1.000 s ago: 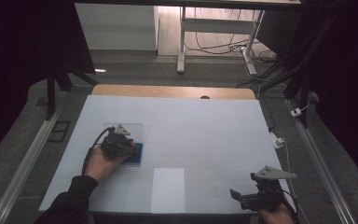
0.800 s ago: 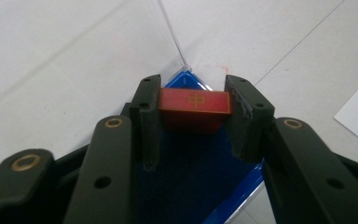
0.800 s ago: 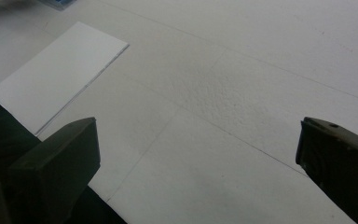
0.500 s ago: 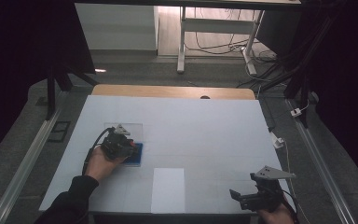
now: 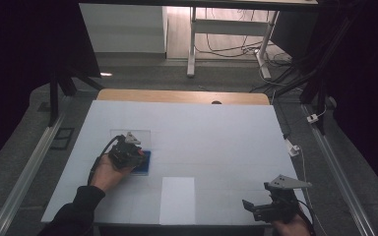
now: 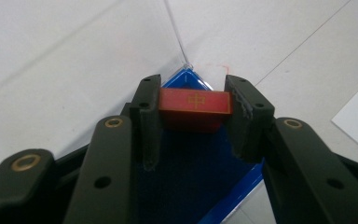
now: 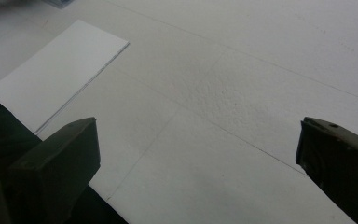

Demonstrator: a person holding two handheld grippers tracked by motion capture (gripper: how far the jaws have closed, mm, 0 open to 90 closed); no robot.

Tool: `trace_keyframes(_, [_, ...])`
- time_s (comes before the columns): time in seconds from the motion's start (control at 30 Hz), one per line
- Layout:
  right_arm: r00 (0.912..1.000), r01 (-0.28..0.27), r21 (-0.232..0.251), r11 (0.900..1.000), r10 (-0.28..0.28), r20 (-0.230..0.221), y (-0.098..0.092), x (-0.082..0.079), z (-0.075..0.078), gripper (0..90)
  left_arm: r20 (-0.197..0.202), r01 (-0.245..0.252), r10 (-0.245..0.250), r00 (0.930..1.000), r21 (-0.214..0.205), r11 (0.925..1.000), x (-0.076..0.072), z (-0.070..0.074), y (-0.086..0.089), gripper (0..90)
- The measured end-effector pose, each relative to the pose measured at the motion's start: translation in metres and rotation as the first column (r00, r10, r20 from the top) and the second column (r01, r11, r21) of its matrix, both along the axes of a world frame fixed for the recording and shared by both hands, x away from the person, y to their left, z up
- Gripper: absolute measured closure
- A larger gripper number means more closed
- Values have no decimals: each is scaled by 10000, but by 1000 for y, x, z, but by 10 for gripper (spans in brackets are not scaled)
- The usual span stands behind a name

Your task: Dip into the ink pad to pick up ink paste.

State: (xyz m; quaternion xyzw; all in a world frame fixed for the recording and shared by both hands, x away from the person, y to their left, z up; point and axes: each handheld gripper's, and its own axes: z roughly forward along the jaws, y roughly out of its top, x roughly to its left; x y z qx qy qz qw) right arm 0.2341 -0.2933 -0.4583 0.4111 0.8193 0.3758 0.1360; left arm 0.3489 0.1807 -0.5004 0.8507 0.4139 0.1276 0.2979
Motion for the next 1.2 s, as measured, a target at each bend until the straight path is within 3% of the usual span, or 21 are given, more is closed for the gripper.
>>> trace_keyframes(0.07, [10000, 3, 13, 10000, -3, 40, 0, 0, 0, 0, -217, -83, 71, 9997, -576, 9983, 2, -2, 7, 590])
trace_keyframes(0.1, [10000, -8, 32, 10000, 8, 44, 0, 0, 0, 0, -224, -80, 66, 9997, -622, 9980, 2, -2, 8, 590])
trace_keyframes(0.27, [10000, 25, 53, 10000, -25, 12, 0, 0, 0, 0, -168, 17, -22, 9999, -300, 9995, 1, 0, 5, 589])
trace_keyframes(0.53, [10000, -25, -5, 10000, 25, 1, 0, 0, 0, 0, 27, 135, -135, 9999, -157, 9998, -1, 3, 6, 586])
trace_keyframes(0.77, [10000, -15, 86, 10000, 15, 4, 0, 0, 0, 0, 520, -3, 34, 9986, -602, 9982, -10, 15, 13, 586])
trace_keyframes(1.2, [10000, 7, 74, 10000, -8, 24, 0, 0, 0, 0, 277, -122, 133, 9995, -384, 9992, -17, 18, 23, 586])
